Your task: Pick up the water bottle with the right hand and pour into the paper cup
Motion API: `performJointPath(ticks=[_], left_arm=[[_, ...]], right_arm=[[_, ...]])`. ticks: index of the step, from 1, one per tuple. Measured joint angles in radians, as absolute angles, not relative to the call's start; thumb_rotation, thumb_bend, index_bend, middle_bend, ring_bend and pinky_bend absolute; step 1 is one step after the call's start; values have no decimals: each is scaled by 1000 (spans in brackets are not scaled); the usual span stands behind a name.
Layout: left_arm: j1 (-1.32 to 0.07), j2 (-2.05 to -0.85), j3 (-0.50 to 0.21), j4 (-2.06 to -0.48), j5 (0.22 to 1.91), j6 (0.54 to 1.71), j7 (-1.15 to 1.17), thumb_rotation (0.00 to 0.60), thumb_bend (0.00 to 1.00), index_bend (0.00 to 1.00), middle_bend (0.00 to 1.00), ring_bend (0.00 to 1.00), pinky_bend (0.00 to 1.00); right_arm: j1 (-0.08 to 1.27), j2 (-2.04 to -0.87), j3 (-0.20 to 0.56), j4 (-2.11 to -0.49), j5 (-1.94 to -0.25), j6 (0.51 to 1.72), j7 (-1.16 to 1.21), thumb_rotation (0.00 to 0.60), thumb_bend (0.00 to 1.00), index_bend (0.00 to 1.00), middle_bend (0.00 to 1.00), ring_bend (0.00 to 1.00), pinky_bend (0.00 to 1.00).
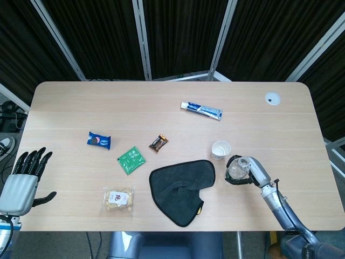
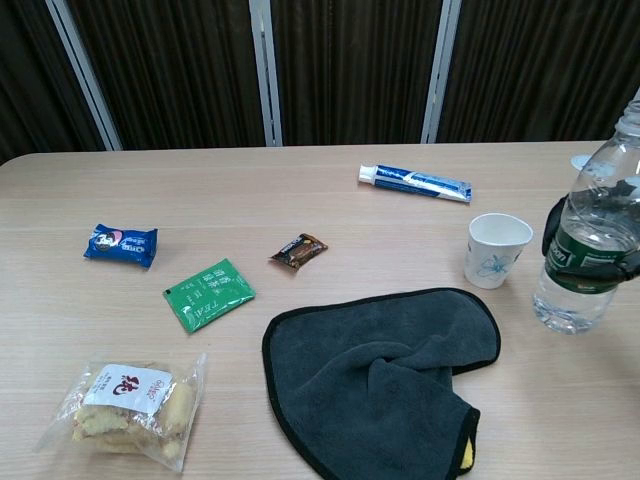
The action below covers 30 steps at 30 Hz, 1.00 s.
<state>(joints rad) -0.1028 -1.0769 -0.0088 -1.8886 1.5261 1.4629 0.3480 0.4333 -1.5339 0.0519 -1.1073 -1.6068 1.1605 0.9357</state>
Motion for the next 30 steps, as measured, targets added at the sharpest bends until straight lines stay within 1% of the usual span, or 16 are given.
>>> performJointPath(ticks=[13,17,19,21,23,26,28,30], left_arm=[[-107,-1084,-13,-1883,1519,1459,360,600,0,0,0,0,0],[-107,-1086,-12,-1883,1515,1456,362,600,0,0,0,0,0],[-108,-1086,-13,-1883,1513,1454,362,600,0,0,0,0,0],[-108,-1086,-13,-1883,1514,1455,362,600,0,0,0,0,0],[-107,-1086,-14,-1883,1514,1457,362,600,0,0,0,0,0],[-107,-1086,-14,-1883,1513,1457,362,600,0,0,0,0,0],[-108,-1086,-12,-1882,1513,1455,363,600,0,0,0,0,0],[-108,-1087,-12,-1882,1514,1454,365,600,0,0,0,0,0]], right_arm=[[434,-1692,68,-883,-1566,1191,920,600,624,555,651,524,470],[437,-1721,61,-829,-1568,1194,917,600,580,541,629,503,466],[438,-1732,57,-805,-1567,1190,918,600,530,512,604,482,461],[439,-1740,55,-786,-1565,1186,923,600,450,472,578,460,455],[439,-1747,53,-769,-1563,1182,931,600,301,438,554,436,447],[440,-1753,48,-750,-1561,1180,949,600,115,386,514,400,420],[441,-1755,45,-739,-1561,1176,960,600,34,355,487,377,392],[442,-1756,42,-730,-1561,1173,968,600,2,332,459,350,369]])
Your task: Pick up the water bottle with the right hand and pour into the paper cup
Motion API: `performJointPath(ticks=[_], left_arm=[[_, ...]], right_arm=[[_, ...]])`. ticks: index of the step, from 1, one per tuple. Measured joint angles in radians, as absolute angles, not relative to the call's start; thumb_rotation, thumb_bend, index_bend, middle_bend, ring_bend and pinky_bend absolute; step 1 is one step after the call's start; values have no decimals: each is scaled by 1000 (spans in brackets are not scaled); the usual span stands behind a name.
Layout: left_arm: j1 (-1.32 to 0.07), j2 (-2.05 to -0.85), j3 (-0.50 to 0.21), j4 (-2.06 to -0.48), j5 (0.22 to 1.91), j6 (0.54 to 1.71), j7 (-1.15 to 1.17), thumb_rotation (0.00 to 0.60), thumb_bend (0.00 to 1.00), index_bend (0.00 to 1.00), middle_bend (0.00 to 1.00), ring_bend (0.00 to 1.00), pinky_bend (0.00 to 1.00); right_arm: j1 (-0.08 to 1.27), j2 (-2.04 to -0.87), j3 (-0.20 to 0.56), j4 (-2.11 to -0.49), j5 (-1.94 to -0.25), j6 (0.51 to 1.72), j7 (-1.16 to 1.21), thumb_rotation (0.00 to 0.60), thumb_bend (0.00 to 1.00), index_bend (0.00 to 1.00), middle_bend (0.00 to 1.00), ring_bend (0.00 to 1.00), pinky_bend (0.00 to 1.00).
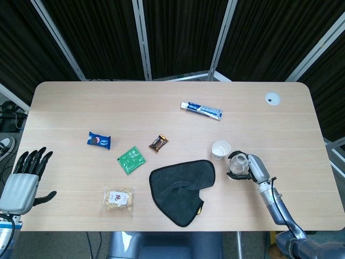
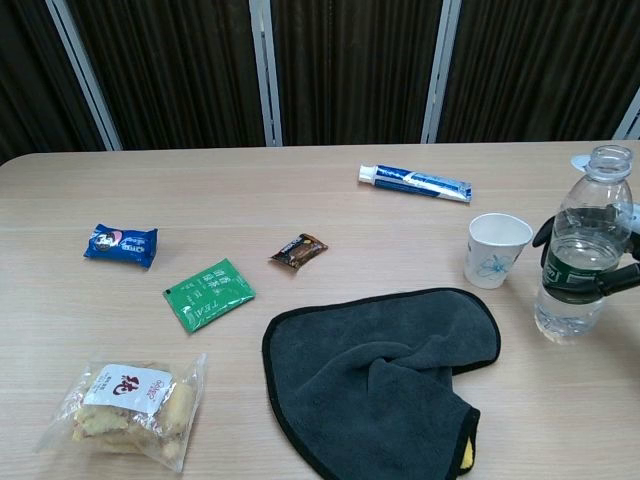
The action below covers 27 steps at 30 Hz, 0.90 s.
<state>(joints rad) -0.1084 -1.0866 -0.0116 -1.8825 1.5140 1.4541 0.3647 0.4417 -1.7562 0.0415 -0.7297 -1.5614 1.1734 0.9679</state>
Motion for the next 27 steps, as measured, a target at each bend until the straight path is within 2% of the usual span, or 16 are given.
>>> performJointPath(ticks=[6,9,13,15,27], left_arm=[[-108,-1087,-11,-1884,1514,1456,366,600,0,0,0,0,0],[-108,-1087,-10,-1884,1516,1455,366,600,0,0,0,0,0],[-108,-1086,-10,-1886,1516,1456,364,600,0,0,0,0,0],[-107,-1085,-10,-1887,1518,1458,362,600,0,0,0,0,0],[-100,-1063,5,-1903,1553,1468,332,600,0,0,0,0,0]], right_arm=[[443,-1756,30,-704,-1567,1174,999,600,0,251,384,274,294],[442,-1752,25,-700,-1570,1176,1016,600,0,189,313,212,234],[442,-1743,17,-699,-1574,1178,1028,600,0,23,92,32,49],[442,-1733,8,-704,-1583,1178,1036,600,0,0,18,0,2],[438,-1572,-73,-842,-1642,1175,967,600,0,0,0,0,0]])
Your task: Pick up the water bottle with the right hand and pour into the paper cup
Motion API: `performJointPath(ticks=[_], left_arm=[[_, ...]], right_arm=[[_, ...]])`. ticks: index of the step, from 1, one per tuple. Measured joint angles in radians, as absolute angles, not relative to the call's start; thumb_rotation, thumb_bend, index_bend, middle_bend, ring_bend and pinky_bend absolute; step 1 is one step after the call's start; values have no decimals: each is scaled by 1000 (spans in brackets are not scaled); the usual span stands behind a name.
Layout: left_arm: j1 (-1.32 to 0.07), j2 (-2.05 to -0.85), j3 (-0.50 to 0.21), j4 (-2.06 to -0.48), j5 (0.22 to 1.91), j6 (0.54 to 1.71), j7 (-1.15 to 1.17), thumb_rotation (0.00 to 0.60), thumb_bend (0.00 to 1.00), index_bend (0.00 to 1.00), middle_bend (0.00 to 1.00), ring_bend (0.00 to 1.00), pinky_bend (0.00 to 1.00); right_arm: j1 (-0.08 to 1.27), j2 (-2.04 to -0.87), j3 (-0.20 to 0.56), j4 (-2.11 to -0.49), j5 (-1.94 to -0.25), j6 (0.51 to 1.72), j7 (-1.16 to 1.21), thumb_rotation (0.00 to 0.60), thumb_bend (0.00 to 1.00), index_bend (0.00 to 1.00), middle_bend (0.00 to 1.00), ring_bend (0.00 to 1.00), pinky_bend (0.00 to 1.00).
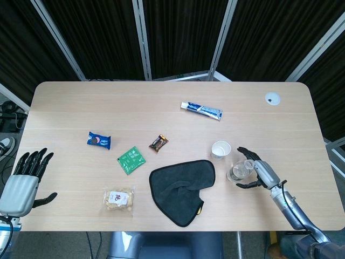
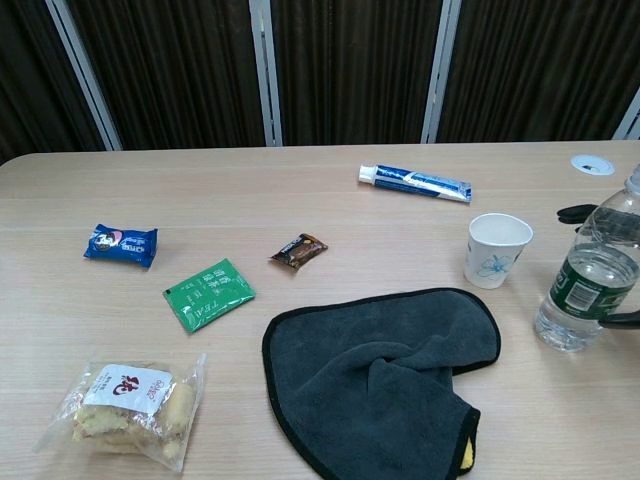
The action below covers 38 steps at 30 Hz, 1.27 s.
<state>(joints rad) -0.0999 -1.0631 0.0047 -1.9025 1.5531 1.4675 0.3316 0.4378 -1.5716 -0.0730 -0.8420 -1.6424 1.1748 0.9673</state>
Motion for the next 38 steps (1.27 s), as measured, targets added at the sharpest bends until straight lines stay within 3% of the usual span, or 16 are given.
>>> performJointPath(ticks=[12,21,31,38], left_arm=[[-94,-1029,27,-1915,1600,1470,271,600,0,0,0,0,0],[-85,-1001,36,-1913,1644,1495,213,600,0,0,0,0,0],[-79,-1024,22,-1877,1675,1531,221,600,0,0,0,0,0],[-80,-1041,8,-1863,1670,1538,237,600,0,0,0,0,0]], right_arm=[[354,-1402,-47,-1070,-1541,1209,696,600,0,0,0,0,0],[250,-1306,2,-1167,-1494,1402,536,600,0,0,0,0,0],[150,-1132,21,-1483,-1515,1568,322,600,0,0,0,0,0],[111,-1055,3,-1645,-1569,1607,140,600,0,0,0,0,0]])
